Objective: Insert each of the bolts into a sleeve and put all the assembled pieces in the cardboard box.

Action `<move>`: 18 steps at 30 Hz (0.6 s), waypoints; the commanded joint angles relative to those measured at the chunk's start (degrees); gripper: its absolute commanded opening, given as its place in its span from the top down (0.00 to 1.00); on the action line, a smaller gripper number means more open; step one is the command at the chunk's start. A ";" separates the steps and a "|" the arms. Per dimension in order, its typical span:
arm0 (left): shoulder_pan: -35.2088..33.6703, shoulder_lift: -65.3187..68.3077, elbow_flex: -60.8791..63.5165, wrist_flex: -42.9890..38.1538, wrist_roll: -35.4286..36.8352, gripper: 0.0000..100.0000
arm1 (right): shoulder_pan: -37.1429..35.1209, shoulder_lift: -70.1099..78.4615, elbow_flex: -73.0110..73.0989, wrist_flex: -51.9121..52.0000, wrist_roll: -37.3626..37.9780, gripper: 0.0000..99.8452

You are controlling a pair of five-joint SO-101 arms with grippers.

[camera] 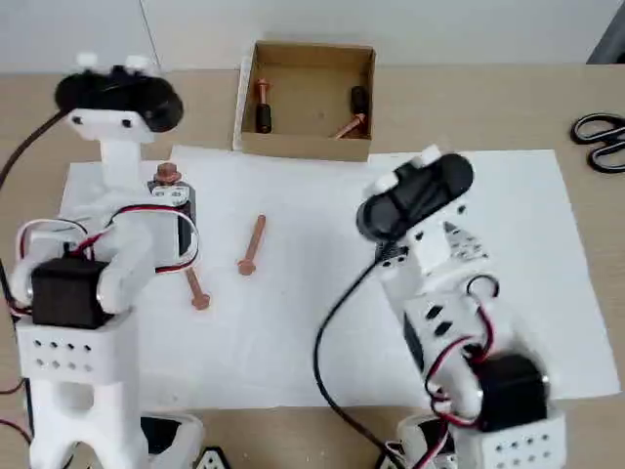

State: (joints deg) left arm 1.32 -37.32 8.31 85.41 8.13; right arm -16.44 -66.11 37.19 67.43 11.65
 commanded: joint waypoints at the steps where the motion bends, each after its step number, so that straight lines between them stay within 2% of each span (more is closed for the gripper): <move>1: 0.44 -4.22 4.44 -5.63 4.48 0.99 | -1.45 -7.69 8.35 -8.57 -4.48 1.00; 5: 0.70 -6.51 10.33 -11.69 8.44 0.99 | -3.47 -15.25 19.34 -16.13 -4.66 1.00; 8: 3.52 -8.09 13.49 -16.26 10.11 0.99 | -4.88 -19.65 26.46 -20.26 -4.66 1.00; 15: 16.70 -11.25 16.48 -25.93 12.92 0.99 | -5.41 -25.63 37.80 -21.49 -5.54 1.00; 18: 21.19 -11.69 16.48 -30.33 11.69 0.99 | -5.58 -27.30 41.05 -21.58 -11.43 1.00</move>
State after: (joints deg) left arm 18.64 -47.16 25.10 59.74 20.62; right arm -21.63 -91.34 76.92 47.38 4.88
